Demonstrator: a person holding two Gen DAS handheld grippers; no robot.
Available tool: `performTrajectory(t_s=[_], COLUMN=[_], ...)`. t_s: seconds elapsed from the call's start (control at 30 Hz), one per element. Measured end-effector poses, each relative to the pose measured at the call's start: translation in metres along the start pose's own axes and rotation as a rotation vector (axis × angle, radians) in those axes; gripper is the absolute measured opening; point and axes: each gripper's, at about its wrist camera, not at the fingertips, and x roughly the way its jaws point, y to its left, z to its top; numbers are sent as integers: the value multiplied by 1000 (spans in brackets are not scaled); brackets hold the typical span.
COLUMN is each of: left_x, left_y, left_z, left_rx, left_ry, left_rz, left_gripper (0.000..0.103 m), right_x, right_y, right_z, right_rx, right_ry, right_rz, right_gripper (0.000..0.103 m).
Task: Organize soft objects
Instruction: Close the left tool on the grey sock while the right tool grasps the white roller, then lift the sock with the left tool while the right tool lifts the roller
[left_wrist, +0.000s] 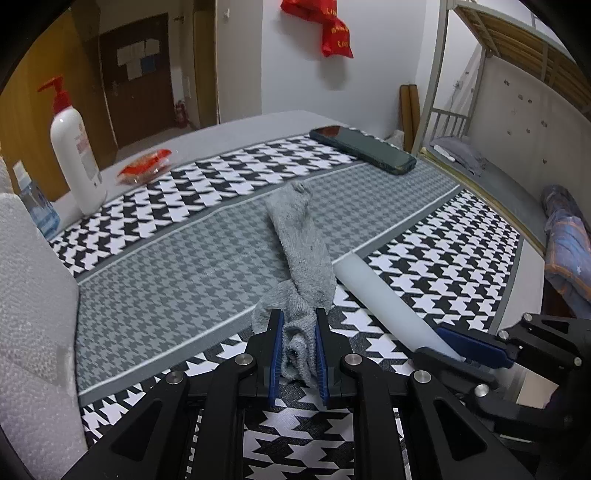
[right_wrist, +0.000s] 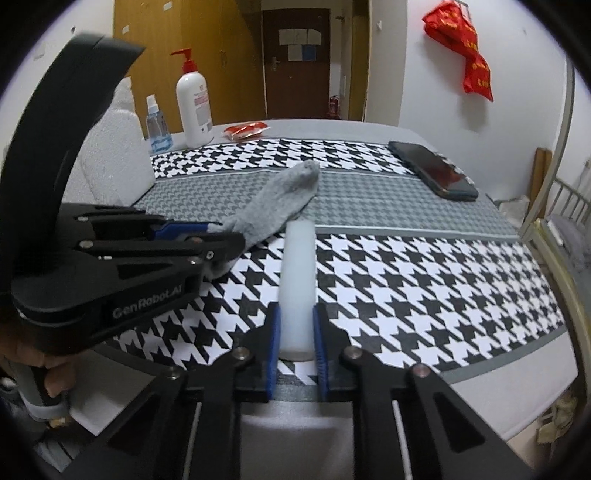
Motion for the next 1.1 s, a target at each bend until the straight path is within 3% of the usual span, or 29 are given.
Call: performTrajectory(t_s=[0.4,1.1], left_x=[-35,-128], left_y=[-6,-8], left_z=[1,-12], left_rx=[4,17], left_ry=[-64,-242], left_rz=[5,7], left_gripper=[17,17], right_x=[-31,-93], right_y=[-11,12], right_z=[6,8], right_rx=[95,63], right_ry=[-72,-197], right_rz=[54,59], right_gripper=[18,18])
